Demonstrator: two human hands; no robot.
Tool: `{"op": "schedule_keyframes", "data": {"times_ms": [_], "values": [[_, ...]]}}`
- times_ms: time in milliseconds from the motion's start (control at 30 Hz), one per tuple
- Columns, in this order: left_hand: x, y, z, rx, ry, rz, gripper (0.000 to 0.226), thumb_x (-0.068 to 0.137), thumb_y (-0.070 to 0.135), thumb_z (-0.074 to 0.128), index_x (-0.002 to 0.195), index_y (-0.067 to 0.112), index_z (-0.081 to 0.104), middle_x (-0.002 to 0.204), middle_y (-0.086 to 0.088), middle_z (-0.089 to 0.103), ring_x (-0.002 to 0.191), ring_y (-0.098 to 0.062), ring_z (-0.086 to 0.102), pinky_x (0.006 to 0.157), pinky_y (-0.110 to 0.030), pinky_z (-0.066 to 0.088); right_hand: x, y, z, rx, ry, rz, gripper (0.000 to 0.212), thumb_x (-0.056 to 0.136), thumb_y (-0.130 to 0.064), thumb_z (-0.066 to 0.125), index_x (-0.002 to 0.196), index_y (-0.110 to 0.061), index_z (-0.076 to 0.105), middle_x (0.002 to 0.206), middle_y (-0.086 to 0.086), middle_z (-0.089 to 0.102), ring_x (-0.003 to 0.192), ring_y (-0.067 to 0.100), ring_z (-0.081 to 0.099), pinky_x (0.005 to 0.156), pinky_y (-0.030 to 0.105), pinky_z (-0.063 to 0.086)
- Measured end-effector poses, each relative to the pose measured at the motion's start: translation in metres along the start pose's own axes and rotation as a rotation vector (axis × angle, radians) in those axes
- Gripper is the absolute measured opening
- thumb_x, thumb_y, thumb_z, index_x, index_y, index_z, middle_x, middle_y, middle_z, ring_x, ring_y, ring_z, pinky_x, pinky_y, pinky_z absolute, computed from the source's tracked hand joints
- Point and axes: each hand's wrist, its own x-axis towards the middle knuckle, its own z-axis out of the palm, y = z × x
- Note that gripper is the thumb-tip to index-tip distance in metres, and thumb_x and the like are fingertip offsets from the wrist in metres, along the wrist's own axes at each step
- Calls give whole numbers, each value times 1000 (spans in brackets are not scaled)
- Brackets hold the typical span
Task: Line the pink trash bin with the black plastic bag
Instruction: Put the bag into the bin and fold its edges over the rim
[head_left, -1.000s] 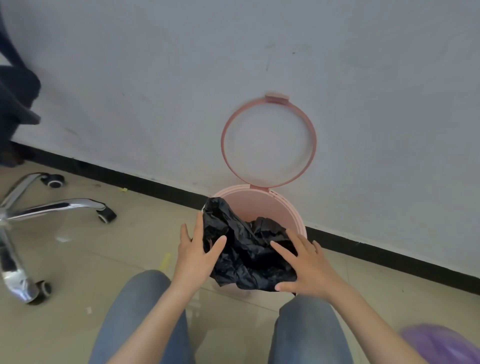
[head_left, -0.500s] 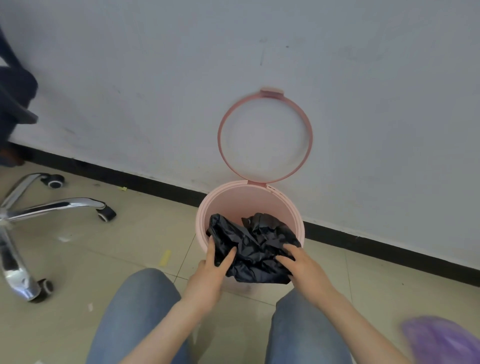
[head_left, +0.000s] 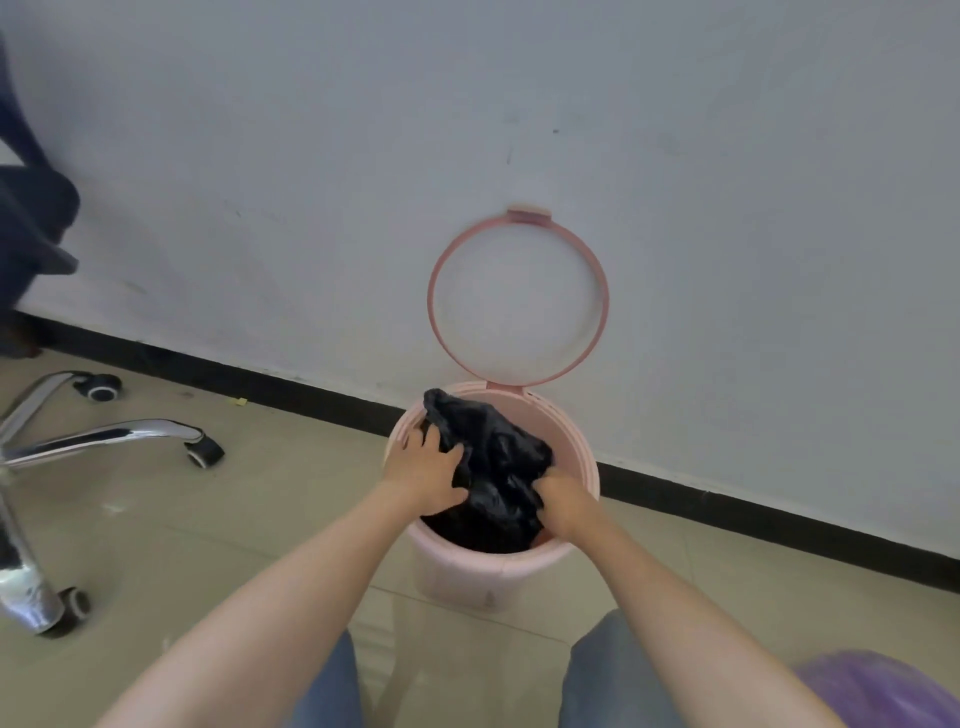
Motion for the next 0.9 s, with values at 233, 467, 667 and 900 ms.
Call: {"op": "schedule_keyframes", "data": {"times_ms": [233,467,667,900], "values": [[-3,-10,21,-80,74,-137,78,89,24,49,144,31,-5,153,-17,14,128,-37,36,93,-41,43,3,5,-6,290,141,125,18,88,-11,53,93,-3,67,96,17,69,88,31,61,68,29,39],[-6,-23,0,-772,396,-299,53,78,4,58,129,11,44,121,-22,56,106,-36,55,87,-37,47,11,14,-27,654,448,350,33,84,-6,50,52,-15,51,58,10,56,65,25,54,61,28,35],[-3,-40,-31,-1017,683,-546,69,78,12,68,137,13,34,146,-22,19,127,-35,35,102,-37,36,12,25,-32,752,621,391,22,87,-1,48,102,0,65,104,19,68,96,32,60,76,26,38],[-29,25,26,-5,480,336,48,67,43,73,110,23,65,123,-6,62,119,-24,54,98,-38,44,11,34,-32,711,651,391,19,88,-7,49,93,-1,66,91,12,65,78,19,50,69,26,35]]}}
